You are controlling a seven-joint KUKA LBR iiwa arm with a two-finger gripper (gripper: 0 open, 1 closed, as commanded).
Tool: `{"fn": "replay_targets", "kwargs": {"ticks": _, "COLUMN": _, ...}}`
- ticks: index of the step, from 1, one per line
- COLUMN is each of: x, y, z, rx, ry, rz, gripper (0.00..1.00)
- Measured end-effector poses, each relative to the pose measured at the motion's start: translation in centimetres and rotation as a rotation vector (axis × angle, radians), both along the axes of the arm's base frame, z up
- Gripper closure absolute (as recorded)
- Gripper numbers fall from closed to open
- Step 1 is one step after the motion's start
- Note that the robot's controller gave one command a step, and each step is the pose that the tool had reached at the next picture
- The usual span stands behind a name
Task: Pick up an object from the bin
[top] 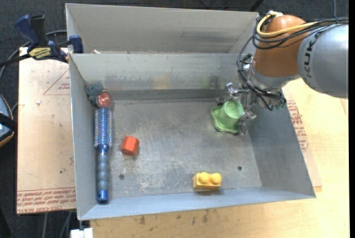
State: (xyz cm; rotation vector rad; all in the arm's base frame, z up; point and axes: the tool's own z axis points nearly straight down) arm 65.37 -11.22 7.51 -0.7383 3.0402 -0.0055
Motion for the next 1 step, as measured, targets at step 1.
{"fn": "replay_targets", "kwargs": {"ticks": 1, "x": 0.29, "y": 0.06, "z": 9.67, "rx": 0.0, "ry": 0.001, "rz": -0.002, "gripper": 1.0}}
